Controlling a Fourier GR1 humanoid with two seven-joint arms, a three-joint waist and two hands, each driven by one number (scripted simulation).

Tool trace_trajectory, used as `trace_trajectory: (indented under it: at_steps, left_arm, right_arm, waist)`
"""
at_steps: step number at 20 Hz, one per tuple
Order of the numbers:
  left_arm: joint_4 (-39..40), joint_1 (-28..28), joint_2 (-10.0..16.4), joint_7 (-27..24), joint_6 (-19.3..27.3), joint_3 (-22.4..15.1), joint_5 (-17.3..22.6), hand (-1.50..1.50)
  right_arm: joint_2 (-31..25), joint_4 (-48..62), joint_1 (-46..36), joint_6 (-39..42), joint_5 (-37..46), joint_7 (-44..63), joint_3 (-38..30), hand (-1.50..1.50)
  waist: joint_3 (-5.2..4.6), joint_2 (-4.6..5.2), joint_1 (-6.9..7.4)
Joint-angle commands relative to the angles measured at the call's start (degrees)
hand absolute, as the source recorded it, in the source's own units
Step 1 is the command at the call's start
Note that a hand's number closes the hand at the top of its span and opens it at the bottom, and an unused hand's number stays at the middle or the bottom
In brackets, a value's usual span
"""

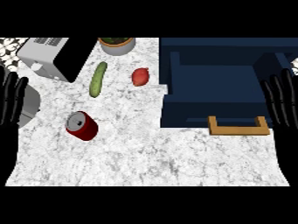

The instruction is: Pick up the can, place it into the drawer and close the drawer

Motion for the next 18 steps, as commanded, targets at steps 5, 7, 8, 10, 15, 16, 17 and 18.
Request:
trace_trajectory:
  at_steps: [5,7,8,10,15,16,17,18]
  left_arm:
    - [2.4,5.1,8.5,-4.9,-18.4,8.3,20.7,-1.5]
    - [8.2,8.1,7.3,7.4,-12.0,6.7,16.7,-1.5]
    - [8.4,7.4,9.3,8.5,-13.5,8.7,19.1,-1.5]
    - [10.0,6.5,10.9,11.2,-14.7,10.5,22.8,-1.5]
    - [7.9,5.3,15.3,18.2,-17.4,16.8,30.7,-1.5]
    - [8.3,4.3,16.5,19.5,-17.6,18.9,32.6,-1.5]
    - [12.3,4.4,14.8,14.7,-19.4,18.8,29.2,-1.5]
    - [9.2,1.8,12.8,18.8,-15.3,15.5,28.5,-1.5]
  right_arm:
    - [0.2,-1.0,2.6,-1.2,0.9,-1.5,-2.2,-1.5]
    - [1.3,1.6,6.3,-4.3,0.7,6.7,-3.8,-1.5]
    - [0.6,2.1,5.8,-4.7,1.6,7.9,-4.4,-1.5]
    - [-0.3,0.9,3.6,-5.3,0.6,12.1,-6.2,-1.5]
    - [-1.4,3.6,3.6,-3.2,-1.7,10.2,-8.9,-1.5]
    - [-1.4,1.9,4.5,-3.5,-1.9,11.1,-9.4,-1.5]
    - [0.2,1.1,6.6,-3.7,0.0,10.1,-6.8,-1.5]
    - [-0.3,3.3,6.4,-2.4,-1.8,8.9,-8.3,-1.5]
  waist:
    - [0.63,0.28,0.22]
    - [0.66,0.91,-0.51]
    - [0.66,0.69,-0.12]
    - [0.67,0.47,-0.14]
    - [0.74,0.32,-0.01]
    - [0.74,0.31,-0.08]
    - [0.73,0.32,-0.18]
    - [0.74,0.33,-0.24]
